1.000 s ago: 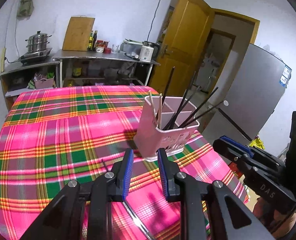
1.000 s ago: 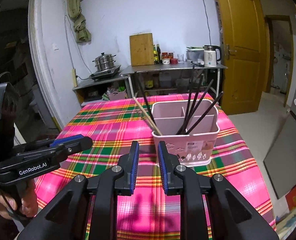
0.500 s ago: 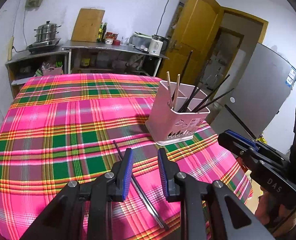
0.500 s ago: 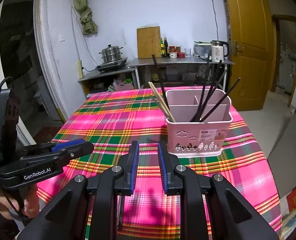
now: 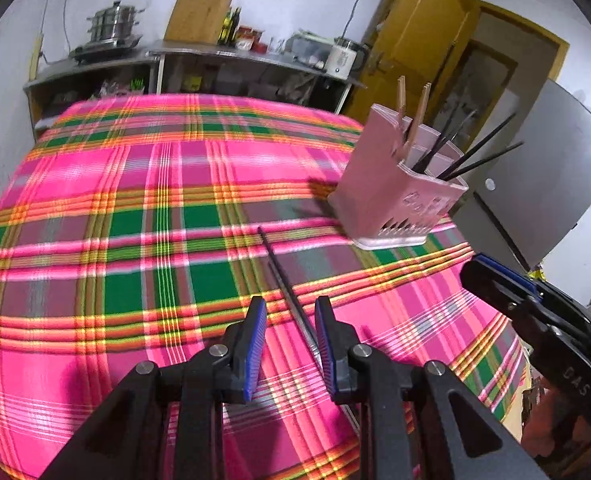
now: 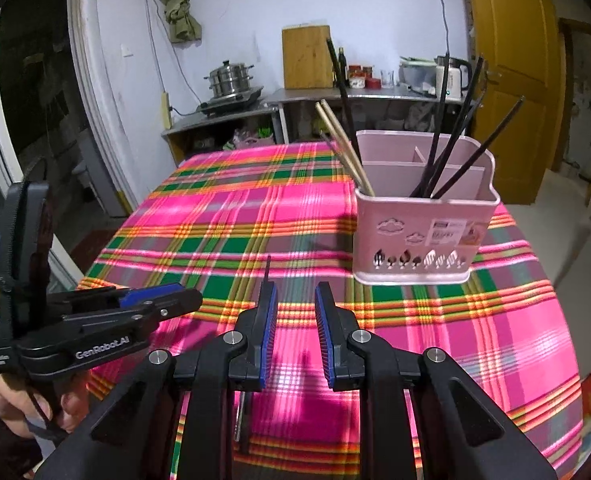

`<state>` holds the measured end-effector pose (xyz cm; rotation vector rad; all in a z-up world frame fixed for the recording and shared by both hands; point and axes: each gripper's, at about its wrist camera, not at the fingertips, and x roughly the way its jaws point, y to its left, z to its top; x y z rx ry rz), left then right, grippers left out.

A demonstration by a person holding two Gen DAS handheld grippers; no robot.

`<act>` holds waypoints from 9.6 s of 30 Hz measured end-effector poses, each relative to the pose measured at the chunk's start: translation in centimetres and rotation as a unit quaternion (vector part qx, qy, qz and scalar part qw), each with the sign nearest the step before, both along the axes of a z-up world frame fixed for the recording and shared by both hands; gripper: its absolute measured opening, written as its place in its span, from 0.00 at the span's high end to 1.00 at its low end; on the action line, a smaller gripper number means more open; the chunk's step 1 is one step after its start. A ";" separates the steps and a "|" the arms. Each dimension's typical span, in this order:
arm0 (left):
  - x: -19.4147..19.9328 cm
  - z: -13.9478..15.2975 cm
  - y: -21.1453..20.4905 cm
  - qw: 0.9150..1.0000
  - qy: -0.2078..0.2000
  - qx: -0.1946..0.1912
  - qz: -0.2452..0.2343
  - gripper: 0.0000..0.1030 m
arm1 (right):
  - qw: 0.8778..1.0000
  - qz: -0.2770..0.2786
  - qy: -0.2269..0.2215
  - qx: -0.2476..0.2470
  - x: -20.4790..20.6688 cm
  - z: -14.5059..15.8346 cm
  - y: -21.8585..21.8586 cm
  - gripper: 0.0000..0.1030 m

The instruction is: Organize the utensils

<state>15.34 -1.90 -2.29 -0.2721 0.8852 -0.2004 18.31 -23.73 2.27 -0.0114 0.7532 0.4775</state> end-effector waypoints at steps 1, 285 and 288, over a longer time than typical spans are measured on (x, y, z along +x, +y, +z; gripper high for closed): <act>0.3 -0.4 0.0 1.000 0.005 0.000 0.001 0.76 | 1.000 0.000 0.004 0.000 0.2 -0.3 0.0 0.81; -8.8 7.5 -5.7 0.984 -0.156 0.053 -0.067 0.85 | 0.995 -0.072 -0.074 0.000 -8.2 4.1 -5.0 0.81; -8.8 7.5 -5.7 0.984 -0.157 0.054 -0.067 0.85 | 0.995 -0.071 -0.074 0.000 -8.1 4.1 -5.1 0.81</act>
